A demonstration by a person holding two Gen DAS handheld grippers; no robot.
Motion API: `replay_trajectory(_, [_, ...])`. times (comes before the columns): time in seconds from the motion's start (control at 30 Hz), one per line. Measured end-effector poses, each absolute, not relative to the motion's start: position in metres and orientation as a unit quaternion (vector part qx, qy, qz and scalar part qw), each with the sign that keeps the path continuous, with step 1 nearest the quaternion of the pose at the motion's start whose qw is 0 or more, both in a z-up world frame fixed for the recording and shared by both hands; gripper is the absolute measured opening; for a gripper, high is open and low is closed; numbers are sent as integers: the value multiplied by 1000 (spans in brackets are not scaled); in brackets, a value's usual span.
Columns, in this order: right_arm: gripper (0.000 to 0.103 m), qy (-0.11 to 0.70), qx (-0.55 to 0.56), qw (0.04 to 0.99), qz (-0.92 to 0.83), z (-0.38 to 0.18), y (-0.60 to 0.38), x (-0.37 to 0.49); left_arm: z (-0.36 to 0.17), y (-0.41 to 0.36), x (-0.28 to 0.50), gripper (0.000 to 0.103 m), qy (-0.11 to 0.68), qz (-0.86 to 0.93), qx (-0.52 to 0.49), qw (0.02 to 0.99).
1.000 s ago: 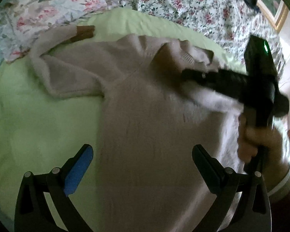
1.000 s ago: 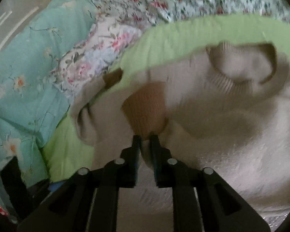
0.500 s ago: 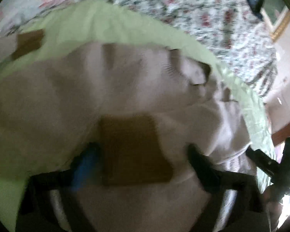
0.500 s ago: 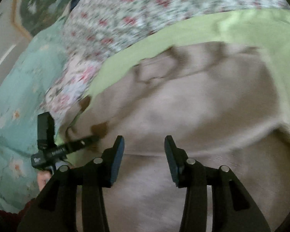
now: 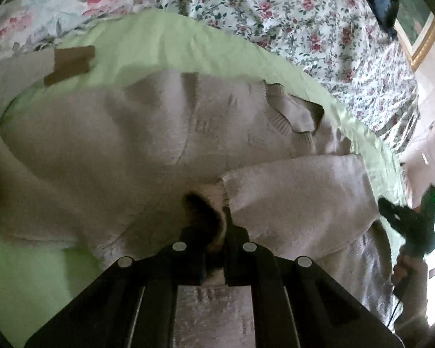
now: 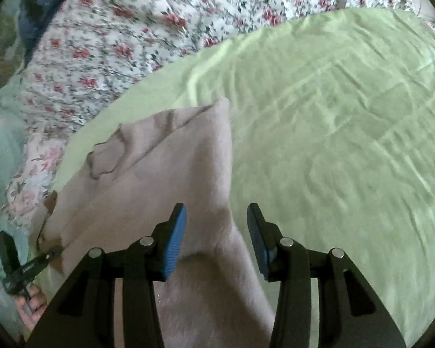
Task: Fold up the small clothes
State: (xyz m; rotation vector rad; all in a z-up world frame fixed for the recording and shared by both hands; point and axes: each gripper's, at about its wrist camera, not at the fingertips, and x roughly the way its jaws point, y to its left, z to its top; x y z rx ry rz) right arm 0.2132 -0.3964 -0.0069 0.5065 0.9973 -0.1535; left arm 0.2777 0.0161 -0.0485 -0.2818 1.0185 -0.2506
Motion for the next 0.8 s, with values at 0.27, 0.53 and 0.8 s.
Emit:
replay_trajectory(0.27, [9,488,214,845,-50,-12,-398,238,-40,14,275,7,476,-120,-126,862])
replay_trajectory(0.53, [15,497,177,840,-130,-13,-404,226,-50,2,278,7,492,-125,-111,854])
replay_trajectory(0.8, [39,518,134,843,-48,-13,-342,221,-49,7,281,8,499,-131,-122,848])
